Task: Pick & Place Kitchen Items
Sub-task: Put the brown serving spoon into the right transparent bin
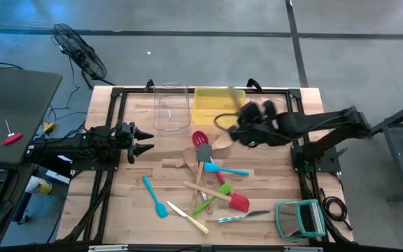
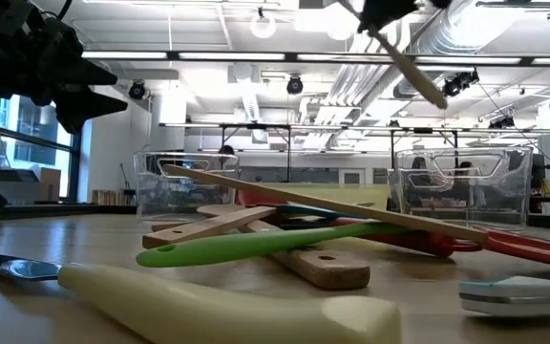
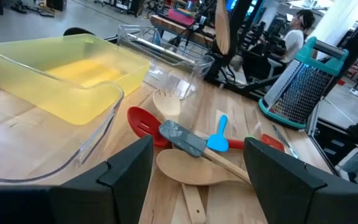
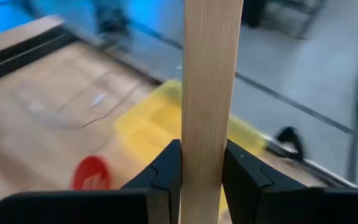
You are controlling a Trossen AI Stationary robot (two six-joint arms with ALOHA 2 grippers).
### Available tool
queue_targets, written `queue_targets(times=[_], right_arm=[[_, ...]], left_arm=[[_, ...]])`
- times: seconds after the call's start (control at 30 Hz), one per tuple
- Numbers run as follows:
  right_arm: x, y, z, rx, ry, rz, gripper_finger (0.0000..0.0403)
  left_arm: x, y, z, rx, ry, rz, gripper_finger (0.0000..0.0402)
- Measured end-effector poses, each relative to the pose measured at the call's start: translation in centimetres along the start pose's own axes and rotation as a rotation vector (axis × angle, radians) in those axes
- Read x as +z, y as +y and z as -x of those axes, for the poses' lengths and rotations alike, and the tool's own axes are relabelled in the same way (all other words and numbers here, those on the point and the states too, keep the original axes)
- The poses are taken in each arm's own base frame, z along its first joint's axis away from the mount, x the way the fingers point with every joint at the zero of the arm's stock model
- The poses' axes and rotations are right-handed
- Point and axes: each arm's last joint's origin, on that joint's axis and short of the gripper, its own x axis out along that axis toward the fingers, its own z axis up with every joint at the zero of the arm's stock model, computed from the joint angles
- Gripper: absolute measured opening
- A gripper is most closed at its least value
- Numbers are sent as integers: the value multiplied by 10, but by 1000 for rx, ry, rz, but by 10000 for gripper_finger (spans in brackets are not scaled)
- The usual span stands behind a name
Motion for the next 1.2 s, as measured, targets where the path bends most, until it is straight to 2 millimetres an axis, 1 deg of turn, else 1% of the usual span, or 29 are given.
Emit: queue_targets(times=[0.07,0.17,0.37,0.57,0.83,1.03,1.2], right_arm=[[3,-16,-1,-73,-6,-39,75],[0,-36,-12,-189,-7,-79,75],[-14,-58,-52,-313,109,-122,75],[-32,-72,-83,-328,230,-175,75],[-59,-88,-113,-333,365,-229,75],[-78,-96,-129,-308,440,-268,75],[-86,-103,-136,-310,486,-296,75]], left_arm=[[0,0,0,0,1,0,246],[0,0,0,2,5,-1,246],[-2,1,0,6,21,-2,246],[-5,2,0,18,54,-6,246],[-5,2,0,18,54,-6,246],[-5,2,0,19,53,-6,246],[-5,2,0,21,52,-6,246]])
